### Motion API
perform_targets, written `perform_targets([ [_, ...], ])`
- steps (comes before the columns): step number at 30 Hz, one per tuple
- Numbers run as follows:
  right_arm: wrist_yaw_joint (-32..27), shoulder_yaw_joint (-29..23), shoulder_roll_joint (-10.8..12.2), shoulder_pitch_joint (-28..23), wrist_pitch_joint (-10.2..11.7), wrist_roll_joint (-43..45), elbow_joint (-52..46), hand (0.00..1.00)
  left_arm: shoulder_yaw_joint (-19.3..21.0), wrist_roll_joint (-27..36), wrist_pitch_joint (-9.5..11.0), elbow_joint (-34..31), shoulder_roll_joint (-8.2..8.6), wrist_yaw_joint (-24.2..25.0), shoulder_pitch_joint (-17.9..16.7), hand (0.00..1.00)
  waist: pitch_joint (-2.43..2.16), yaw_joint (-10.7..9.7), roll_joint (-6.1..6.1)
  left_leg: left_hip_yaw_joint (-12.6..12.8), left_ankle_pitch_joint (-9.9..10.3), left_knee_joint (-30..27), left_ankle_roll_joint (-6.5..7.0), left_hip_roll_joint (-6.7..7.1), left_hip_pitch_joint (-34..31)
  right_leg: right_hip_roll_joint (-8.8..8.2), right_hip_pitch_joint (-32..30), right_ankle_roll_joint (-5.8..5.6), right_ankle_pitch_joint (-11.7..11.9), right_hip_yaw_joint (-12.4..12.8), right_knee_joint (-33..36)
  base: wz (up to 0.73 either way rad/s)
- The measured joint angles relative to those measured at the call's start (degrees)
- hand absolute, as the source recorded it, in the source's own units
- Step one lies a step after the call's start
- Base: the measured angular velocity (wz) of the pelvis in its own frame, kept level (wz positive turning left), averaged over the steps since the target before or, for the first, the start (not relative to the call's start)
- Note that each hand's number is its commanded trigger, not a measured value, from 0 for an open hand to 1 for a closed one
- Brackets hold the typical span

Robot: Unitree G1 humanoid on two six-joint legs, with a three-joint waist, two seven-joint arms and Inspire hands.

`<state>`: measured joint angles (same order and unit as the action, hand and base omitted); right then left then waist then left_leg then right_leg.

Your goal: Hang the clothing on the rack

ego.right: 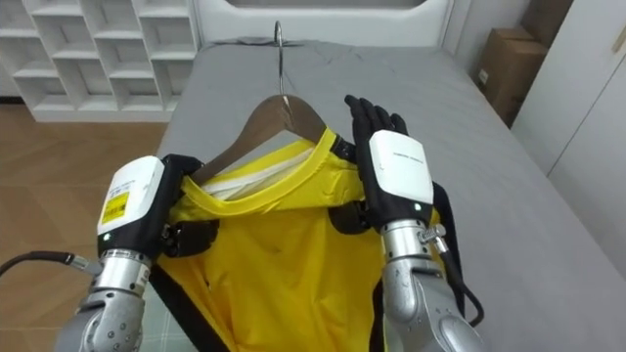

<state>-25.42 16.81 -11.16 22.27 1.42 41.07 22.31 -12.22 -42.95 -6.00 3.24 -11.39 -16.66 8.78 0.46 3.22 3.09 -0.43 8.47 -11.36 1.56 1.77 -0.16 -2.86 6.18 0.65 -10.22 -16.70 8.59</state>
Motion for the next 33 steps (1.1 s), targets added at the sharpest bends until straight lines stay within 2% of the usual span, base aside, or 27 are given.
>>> perform_targets([
  [1, -0.01, 0.01, 0.0, -0.02, 0.0, 0.0, 0.22, 0.37, 0.0, -0.04, 0.0, 0.0, -0.01, 0.2, 0.0, 1.0, 0.02, -0.01, -0.01, 0.0, -0.01, 0.0, 0.01, 0.0, 0.19, 0.0, 0.18, 0.0, 0.0, -0.01, -0.03, 0.0],
  [2, -0.04, 0.01, 0.0, -0.02, 0.06, -0.03, 0.75, 0.56, 0.0, -0.19, 0.0, 0.01, -0.01, 0.61, -0.01, 1.0, 0.05, -0.03, -0.05, 0.0, -0.01, 0.03, 0.01, -0.01, 0.52, 0.01, 0.52, -0.01, -0.01, -0.04, -0.07, 0.0],
  [3, -0.07, 0.01, 0.0, -0.01, 0.22, 0.05, 1.37, 0.6, -0.04, -0.57, 0.0, 0.01, 0.04, 0.69, -0.01, 1.0, 0.05, -0.12, -0.07, -0.04, 0.0, 0.05, 0.01, -0.02, 0.75, 0.01, 0.78, -0.05, -0.03, 0.02, -0.07, 0.0],
  [4, -0.07, 0.01, -0.02, -0.01, 0.27, 0.09, 1.53, 0.81, -0.05, -0.67, 0.0, 0.0, 0.05, 0.69, -0.01, 1.0, 0.05, -0.16, -0.07, -0.05, 0.0, 0.06, 0.01, -0.03, 0.77, 0.01, 0.81, -0.07, -0.04, 0.05, -0.07, 0.0],
  [6, 0.0, 0.02, -0.12, -0.03, 0.36, 0.26, 1.75, 1.0, -0.05, -1.1, 0.0, 0.01, -0.06, 0.69, -0.01, 1.0, 0.08, -0.29, -0.1, -0.08, 0.0, 0.09, 0.01, -0.04, 0.7, 0.0, 0.76, -0.08, -0.05, 0.17, -0.08, 0.0],
  [8, 0.26, 0.02, -0.57, -0.48, 0.42, 1.86, 1.91, 1.0, -0.03, -2.67, 0.01, 0.0, 0.43, 0.65, -0.01, 1.0, 0.08, -0.71, -0.11, -0.18, -0.02, 0.12, 0.04, -0.02, 0.61, 0.02, 0.75, -0.08, -0.05, 0.13, -0.08, 0.03],
  [18, 0.45, -0.6, -1.64, -1.14, 0.04, 1.75, 1.91, 1.0, 0.19, -2.94, 0.0, 0.0, 0.71, 0.58, -0.02, 1.0, -0.05, -1.39, -0.29, 0.22, -0.19, 0.44, 0.25, 0.03, 0.95, 0.04, 0.69, -0.08, -0.05, 0.82, 0.01, -0.01],
  [25, 0.62, -1.3, -1.71, -1.13, -0.28, 1.61, 1.9, 1.0, -0.19, -4.7, 0.01, 0.0, 0.62, 0.59, -0.22, 1.0, -0.06, -1.46, -0.29, 0.36, -0.2, 0.54, 0.25, 0.02, 1.68, 0.02, 1.23, -0.08, -0.05, 1.01, 0.01, 0.0],
  [33, 2.01, -1.23, -2.23, -1.15, 0.57, 1.62, 1.89, 1.0, 0.0, -5.2, 0.0, 0.0, 0.02, 0.6, -0.22, 1.0, -0.06, -1.5, -0.28, 0.39, -0.2, 0.54, 0.25, -0.01, 1.77, 0.02, 1.32, -0.08, -0.05, 1.11, 0.0, 0.0],
])
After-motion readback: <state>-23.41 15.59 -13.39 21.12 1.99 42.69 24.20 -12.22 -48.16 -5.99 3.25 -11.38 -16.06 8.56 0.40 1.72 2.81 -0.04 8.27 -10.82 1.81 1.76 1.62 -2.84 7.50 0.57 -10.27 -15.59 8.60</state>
